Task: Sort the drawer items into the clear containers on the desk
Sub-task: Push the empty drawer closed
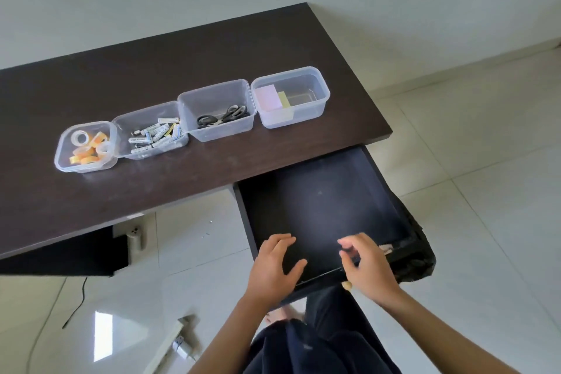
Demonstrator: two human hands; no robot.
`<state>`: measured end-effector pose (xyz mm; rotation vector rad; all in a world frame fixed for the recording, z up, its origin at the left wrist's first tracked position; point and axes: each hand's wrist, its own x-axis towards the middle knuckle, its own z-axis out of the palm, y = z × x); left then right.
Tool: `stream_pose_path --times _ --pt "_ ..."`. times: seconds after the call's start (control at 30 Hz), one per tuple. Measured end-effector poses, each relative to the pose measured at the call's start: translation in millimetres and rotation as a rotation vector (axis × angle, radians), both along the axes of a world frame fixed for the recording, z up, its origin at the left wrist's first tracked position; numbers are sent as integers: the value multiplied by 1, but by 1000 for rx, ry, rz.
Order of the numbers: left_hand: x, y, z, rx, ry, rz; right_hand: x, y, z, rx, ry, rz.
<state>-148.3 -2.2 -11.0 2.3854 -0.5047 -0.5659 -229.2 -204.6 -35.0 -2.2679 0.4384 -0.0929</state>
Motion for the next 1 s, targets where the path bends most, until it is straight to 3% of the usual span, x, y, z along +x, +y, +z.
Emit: stream_pose_path --times 0.23,0.37,0.47,0.6,1.0 --pt "-56 15 -28 170 -96 72 -73 19 -41 156 86 -177" --pt "-79 19 -39 195 -114 302 -76 20 -49 307 242 -335" --pt "-93 16 -47 95 -60 486 -74 26 -52 482 278 -389" --pt "-102 11 -51 -70 75 664 -66 32 -60 679 210 -580" --pt "-111 7 -35 -223 -19 846 -69 51 -48 890 -109 -813"
